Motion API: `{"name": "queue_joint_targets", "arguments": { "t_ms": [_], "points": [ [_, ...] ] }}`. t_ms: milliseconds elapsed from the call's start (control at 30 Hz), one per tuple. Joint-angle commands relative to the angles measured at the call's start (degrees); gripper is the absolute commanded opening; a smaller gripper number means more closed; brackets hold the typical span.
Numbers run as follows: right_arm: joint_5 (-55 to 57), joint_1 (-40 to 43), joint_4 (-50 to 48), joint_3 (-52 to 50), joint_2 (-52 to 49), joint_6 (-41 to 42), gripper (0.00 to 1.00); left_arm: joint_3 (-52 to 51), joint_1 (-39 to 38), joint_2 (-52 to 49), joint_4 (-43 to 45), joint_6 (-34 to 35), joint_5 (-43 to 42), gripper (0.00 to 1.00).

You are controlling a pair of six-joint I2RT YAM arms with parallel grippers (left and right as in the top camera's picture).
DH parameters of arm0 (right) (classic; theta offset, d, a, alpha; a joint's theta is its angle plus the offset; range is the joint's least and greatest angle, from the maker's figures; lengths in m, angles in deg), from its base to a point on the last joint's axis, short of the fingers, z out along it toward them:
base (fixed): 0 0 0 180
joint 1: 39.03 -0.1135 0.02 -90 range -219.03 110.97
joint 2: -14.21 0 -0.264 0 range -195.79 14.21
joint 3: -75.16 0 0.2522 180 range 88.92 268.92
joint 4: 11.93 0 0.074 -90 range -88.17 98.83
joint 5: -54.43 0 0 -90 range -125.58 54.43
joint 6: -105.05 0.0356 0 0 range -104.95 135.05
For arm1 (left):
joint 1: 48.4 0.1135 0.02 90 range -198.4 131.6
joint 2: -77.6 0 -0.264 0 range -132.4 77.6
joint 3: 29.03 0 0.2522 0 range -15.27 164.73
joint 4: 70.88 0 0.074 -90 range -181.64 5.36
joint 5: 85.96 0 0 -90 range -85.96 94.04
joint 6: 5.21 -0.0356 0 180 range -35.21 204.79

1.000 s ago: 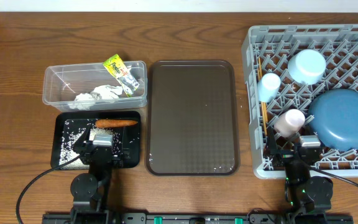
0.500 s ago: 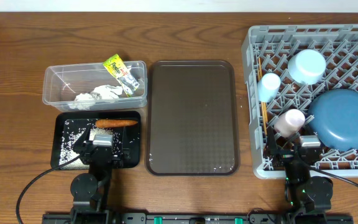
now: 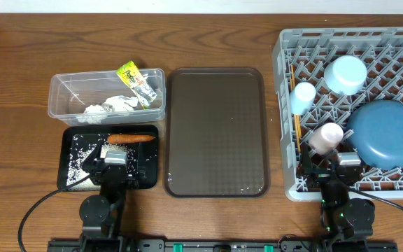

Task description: Sort waste into correct bins and load items into the dishwasher rack

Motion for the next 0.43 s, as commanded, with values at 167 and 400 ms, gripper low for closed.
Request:
{"name": "queue_joint_targets", "arguments": {
  "t_ms": [167,400],
  "points": [
    [-0.2,0.04,0.11,-0.17,0.39,1.01,0.99,-0.76,0.22,0.37,-2.27,0.28,0.24,0.96],
    [-0.2,0.04,0.11,-0.17,0.39,1.01,0.99,-0.76,0.22,0.37,-2.27,0.28,0.24,0.96]
  ]
}}
